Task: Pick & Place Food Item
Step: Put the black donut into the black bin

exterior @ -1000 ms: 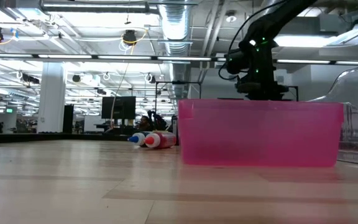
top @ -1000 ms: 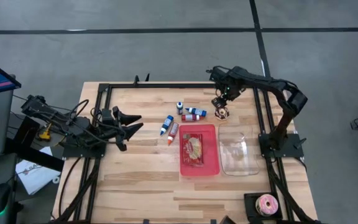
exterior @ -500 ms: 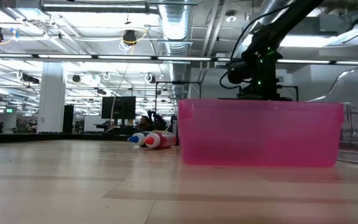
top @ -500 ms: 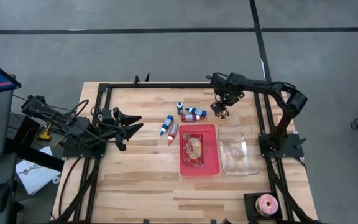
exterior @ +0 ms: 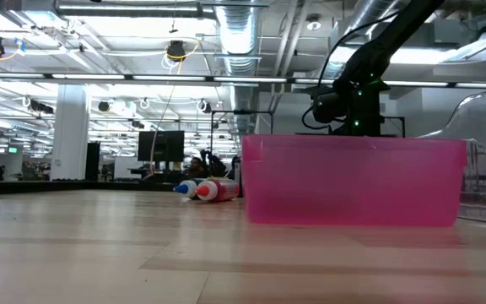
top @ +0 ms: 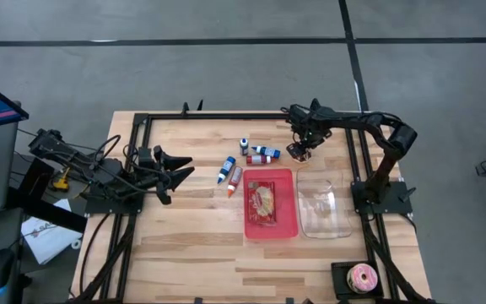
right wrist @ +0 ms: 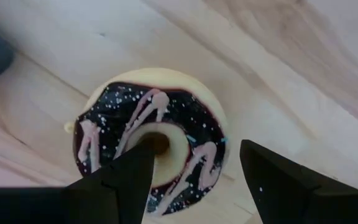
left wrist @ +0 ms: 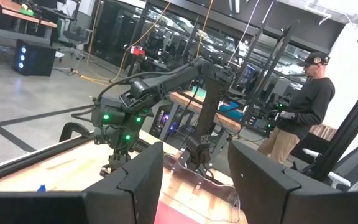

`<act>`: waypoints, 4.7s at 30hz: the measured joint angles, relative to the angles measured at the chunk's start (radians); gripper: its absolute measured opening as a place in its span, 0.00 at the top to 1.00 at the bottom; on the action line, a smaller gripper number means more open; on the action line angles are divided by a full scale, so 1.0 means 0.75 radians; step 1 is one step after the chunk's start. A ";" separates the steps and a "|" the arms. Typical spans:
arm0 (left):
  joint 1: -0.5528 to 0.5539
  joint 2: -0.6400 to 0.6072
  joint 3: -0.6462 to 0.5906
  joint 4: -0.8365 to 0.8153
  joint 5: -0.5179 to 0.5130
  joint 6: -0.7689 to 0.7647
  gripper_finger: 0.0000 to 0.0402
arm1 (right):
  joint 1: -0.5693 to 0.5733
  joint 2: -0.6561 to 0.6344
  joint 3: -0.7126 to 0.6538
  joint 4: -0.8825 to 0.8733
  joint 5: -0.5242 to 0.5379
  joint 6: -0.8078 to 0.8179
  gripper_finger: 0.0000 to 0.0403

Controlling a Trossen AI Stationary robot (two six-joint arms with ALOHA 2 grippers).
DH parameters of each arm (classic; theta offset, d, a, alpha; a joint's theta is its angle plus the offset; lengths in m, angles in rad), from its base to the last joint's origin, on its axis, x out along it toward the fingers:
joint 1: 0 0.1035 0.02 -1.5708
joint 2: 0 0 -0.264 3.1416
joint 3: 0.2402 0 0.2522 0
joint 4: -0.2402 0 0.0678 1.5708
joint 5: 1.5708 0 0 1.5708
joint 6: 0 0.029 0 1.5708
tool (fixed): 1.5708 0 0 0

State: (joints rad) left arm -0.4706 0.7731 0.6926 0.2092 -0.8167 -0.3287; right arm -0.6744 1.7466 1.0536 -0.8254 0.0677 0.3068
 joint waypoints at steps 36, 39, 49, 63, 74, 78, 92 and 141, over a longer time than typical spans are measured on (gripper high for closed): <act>-0.001 0.001 0.000 -0.010 0.094 -0.022 0.56 | 0.127 -0.538 -0.014 -0.055 -0.074 0.284 0.71; -0.003 0.000 0.000 -0.021 0.135 -0.022 0.56 | 0.270 -0.666 -0.014 -0.099 -0.124 0.461 0.71; -0.083 0.000 0.000 -0.086 0.155 -0.012 0.56 | 0.996 -0.820 -0.013 0.003 -0.020 1.307 0.71; -0.264 0.000 -0.001 -0.142 0.154 -0.020 0.56 | 1.709 -0.280 0.263 -0.007 -0.071 2.079 0.71; -0.290 0.000 -0.001 -0.141 0.153 -0.008 0.56 | 1.946 0.163 1.017 -0.961 -0.264 2.373 0.71; -0.290 0.000 -0.001 -0.141 0.153 0.011 0.56 | 2.037 0.270 1.053 -0.991 -0.398 2.480 0.71; -0.290 0.000 -0.001 -0.141 0.153 0.012 0.56 | 2.077 0.403 0.896 -0.996 -0.624 2.530 0.84; -0.269 0.000 -0.001 -0.159 0.154 0.013 0.56 | 2.108 0.403 0.701 -0.955 -0.729 2.502 0.44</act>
State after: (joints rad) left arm -0.6723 0.7731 0.6922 0.0902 -0.7015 -0.3191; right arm 0.9065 2.0491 1.5791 -1.5414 -0.4793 2.1835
